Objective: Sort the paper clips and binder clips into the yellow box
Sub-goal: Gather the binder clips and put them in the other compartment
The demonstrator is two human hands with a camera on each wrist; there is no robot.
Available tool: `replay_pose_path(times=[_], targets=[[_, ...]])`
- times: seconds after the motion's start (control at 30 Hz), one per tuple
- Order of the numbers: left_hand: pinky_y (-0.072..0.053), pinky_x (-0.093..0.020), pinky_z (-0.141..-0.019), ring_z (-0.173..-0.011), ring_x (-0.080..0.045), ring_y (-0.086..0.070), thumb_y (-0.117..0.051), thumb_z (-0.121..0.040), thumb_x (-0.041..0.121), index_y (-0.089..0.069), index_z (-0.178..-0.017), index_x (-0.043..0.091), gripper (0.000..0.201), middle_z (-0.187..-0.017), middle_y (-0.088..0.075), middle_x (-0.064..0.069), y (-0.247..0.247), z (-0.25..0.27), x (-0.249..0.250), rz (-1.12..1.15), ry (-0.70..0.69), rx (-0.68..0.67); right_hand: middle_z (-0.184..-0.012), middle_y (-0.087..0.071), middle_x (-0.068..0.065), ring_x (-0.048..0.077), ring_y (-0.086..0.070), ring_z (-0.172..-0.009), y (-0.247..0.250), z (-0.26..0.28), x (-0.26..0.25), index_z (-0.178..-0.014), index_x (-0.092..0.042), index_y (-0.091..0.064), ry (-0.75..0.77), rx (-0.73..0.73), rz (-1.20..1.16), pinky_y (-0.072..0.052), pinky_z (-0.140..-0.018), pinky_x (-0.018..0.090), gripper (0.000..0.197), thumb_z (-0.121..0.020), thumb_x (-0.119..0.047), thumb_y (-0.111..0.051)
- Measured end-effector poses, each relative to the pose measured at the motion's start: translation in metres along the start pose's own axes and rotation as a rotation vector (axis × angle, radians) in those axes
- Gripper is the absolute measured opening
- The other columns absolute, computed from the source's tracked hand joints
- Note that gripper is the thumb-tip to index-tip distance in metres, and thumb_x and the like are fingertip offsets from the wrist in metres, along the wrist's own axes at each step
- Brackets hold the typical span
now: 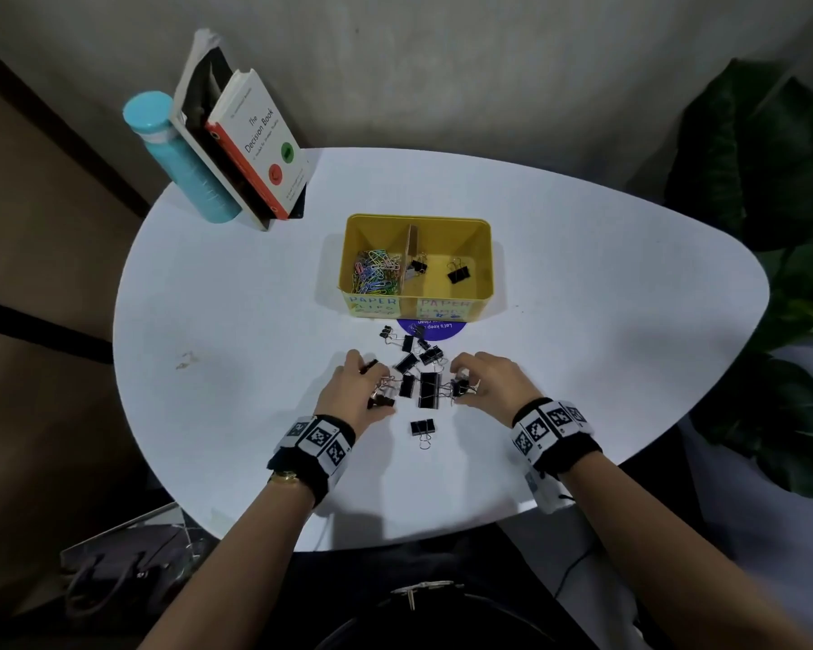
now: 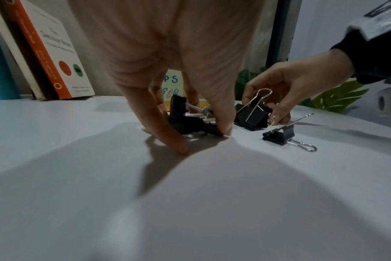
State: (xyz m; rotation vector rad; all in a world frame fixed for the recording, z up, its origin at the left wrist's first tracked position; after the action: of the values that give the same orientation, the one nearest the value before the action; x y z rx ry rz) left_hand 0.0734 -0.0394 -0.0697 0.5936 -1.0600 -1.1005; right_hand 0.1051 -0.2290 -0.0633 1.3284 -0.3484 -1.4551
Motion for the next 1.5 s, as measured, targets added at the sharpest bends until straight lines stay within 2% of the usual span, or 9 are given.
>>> replay_pose_path(times=[0.27,0.43,0.53,0.8,0.97,1.1,1.2,1.37,1.5], targets=[[-0.051,-0.035,-0.068,-0.075,-0.033,-0.059,-0.065,-0.075,0.005,-0.063,-0.091,0.012,0.018,-0.096,-0.054,-0.012,0.014,0.005,-0.013,0.122,0.034,0.123,-0.072,-0.068,0.005,0.015,-0.059,-0.061,0.051,0.007,0.002,-0.084,-0.011,-0.071,-0.084,0.278,-0.227,-0.048,-0.065,0.022,0.016,-0.070,-0.005,-0.076],[-0.050,-0.030,-0.072,-0.077,-0.028,-0.061,-0.067,-0.069,-0.005,-0.068,-0.083,0.010,0.019,-0.084,-0.064,-0.011,0.020,0.003,-0.024,0.321,0.039,0.164,-0.078,-0.068,0.001,0.016,-0.062,-0.065,0.108,-0.001,-0.019,-0.097,-0.009,-0.072,-0.031,0.455,-0.360,-0.053,-0.068,0.020,0.023,-0.075,-0.011,-0.077],[-0.058,-0.027,-0.058,-0.067,-0.027,-0.062,-0.067,-0.070,-0.008,-0.066,-0.077,0.009,0.018,-0.077,-0.065,-0.012,0.025,0.006,-0.032,0.544,0.132,0.178,-0.084,-0.068,0.003,0.018,-0.063,-0.069,0.137,-0.014,-0.015,-0.102,-0.007,-0.070,-0.081,0.595,-0.462,-0.055,-0.072,0.025,0.025,-0.077,-0.007,-0.072],[-0.059,-0.020,-0.060,-0.068,-0.016,-0.065,-0.067,-0.081,0.003,-0.065,-0.094,0.008,0.014,-0.091,-0.064,-0.003,0.101,-0.012,0.042,0.829,0.005,0.328,-0.085,-0.063,0.000,0.009,-0.056,-0.068,0.104,-0.018,-0.019,-0.092,-0.016,-0.067,-0.195,0.402,-0.114,-0.046,-0.061,0.019,0.013,-0.082,-0.023,-0.068],[-0.050,-0.033,-0.093,-0.104,-0.020,-0.059,-0.072,-0.078,0.018,-0.059,-0.118,0.016,0.042,-0.116,-0.063,-0.007,0.140,-0.055,0.105,0.451,-0.169,0.373,-0.112,-0.053,0.004,0.022,-0.060,-0.088,0.028,-0.017,-0.016,-0.109,-0.020,-0.060,-0.218,0.083,-0.021,-0.049,-0.075,0.031,0.045,-0.073,-0.043,-0.072],[-0.053,-0.033,-0.088,-0.091,-0.016,-0.061,-0.068,-0.081,0.009,-0.062,-0.110,0.016,0.030,-0.112,-0.061,-0.004,0.140,-0.044,0.094,0.296,-0.179,0.439,-0.126,-0.044,0.005,0.025,-0.051,-0.111,0.010,-0.029,-0.023,-0.124,-0.019,-0.048,-0.159,-0.007,0.066,-0.051,-0.085,0.043,0.078,-0.062,-0.057,-0.075],[-0.055,-0.036,-0.082,-0.087,-0.020,-0.062,-0.071,-0.078,0.009,-0.062,-0.106,0.018,0.031,-0.107,-0.059,-0.005,0.102,-0.022,0.061,0.169,-0.097,0.278,-0.129,-0.038,0.007,0.027,-0.045,-0.115,-0.004,-0.035,-0.025,-0.129,-0.022,-0.037,-0.149,-0.112,0.172,-0.052,-0.084,0.046,0.096,-0.051,-0.061,-0.078],[-0.051,-0.053,-0.085,-0.110,-0.042,-0.047,-0.091,-0.044,0.039,-0.024,-0.132,0.028,0.111,-0.128,-0.026,-0.014,0.020,0.009,-0.024,0.141,0.364,-0.174,-0.127,-0.037,0.011,0.031,-0.050,-0.106,-0.015,-0.040,-0.030,-0.125,-0.015,-0.037,-0.152,-0.083,0.189,-0.052,-0.076,0.042,0.078,-0.065,-0.041,-0.080],[-0.051,-0.051,-0.085,-0.108,-0.036,-0.046,-0.083,-0.038,0.064,-0.033,-0.118,0.035,0.098,-0.122,-0.025,-0.007,0.003,0.001,-0.005,0.236,0.304,-0.138,-0.119,-0.041,0.010,0.030,-0.055,-0.097,-0.020,-0.036,-0.033,-0.115,-0.011,-0.045,-0.138,-0.020,0.139,-0.049,-0.069,0.037,0.049,-0.075,-0.022,-0.070]])
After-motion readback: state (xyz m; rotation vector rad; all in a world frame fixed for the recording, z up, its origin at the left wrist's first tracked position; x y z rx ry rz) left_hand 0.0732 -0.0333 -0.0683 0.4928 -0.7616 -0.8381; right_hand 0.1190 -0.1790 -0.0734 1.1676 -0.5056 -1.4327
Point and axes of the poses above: each hand's wrist, its own z-axis away from the middle knuckle, its own y-axis out of the back of the hand, x = y × z, the point moved 9 cm from there along -z, towards the middle knuckle
